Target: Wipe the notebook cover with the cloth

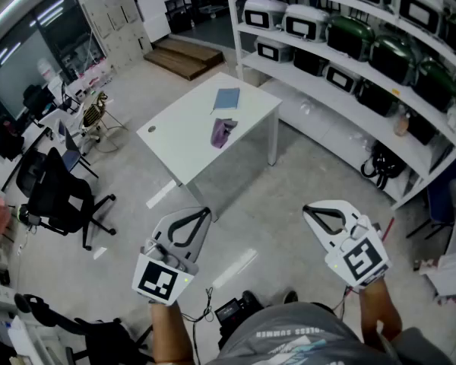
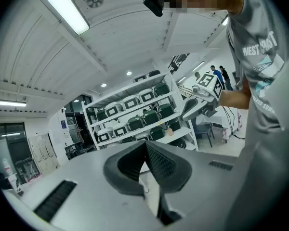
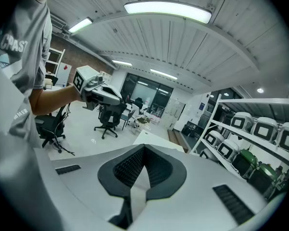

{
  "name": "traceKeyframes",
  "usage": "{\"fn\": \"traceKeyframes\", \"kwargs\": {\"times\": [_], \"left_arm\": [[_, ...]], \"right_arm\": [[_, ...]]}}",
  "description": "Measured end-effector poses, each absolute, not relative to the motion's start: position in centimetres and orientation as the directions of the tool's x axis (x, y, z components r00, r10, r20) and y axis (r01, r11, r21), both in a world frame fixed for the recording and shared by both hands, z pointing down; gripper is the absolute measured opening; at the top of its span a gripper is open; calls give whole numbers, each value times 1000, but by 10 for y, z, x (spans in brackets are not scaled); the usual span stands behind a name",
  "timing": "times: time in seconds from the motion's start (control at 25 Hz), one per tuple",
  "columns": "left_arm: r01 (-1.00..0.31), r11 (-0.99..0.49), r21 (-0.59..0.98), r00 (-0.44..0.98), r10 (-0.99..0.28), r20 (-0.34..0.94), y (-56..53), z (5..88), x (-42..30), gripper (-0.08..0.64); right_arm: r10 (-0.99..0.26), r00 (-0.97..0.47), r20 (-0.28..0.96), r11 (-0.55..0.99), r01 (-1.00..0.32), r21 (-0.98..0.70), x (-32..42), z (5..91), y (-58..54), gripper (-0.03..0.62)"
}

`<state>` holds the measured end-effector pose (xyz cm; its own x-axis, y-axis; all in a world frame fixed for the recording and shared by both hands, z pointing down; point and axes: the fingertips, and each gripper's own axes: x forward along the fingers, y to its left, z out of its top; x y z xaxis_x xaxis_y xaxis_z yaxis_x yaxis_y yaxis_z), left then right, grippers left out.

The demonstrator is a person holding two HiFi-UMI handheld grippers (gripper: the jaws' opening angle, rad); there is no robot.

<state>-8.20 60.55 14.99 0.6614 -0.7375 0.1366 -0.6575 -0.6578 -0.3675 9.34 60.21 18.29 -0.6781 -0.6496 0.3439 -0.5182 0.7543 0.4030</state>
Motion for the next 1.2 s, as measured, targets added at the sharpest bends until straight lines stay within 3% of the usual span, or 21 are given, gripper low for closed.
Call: {"fn": "traceKeyframes", "kwargs": {"times": [1.2], "left_arm": [[-605, -685, -407, 694, -704, 154, 575, 174, -127, 3]], "right_arm": [[-740, -595, 314, 668, -597, 444, 28, 190, 573, 31]]}}
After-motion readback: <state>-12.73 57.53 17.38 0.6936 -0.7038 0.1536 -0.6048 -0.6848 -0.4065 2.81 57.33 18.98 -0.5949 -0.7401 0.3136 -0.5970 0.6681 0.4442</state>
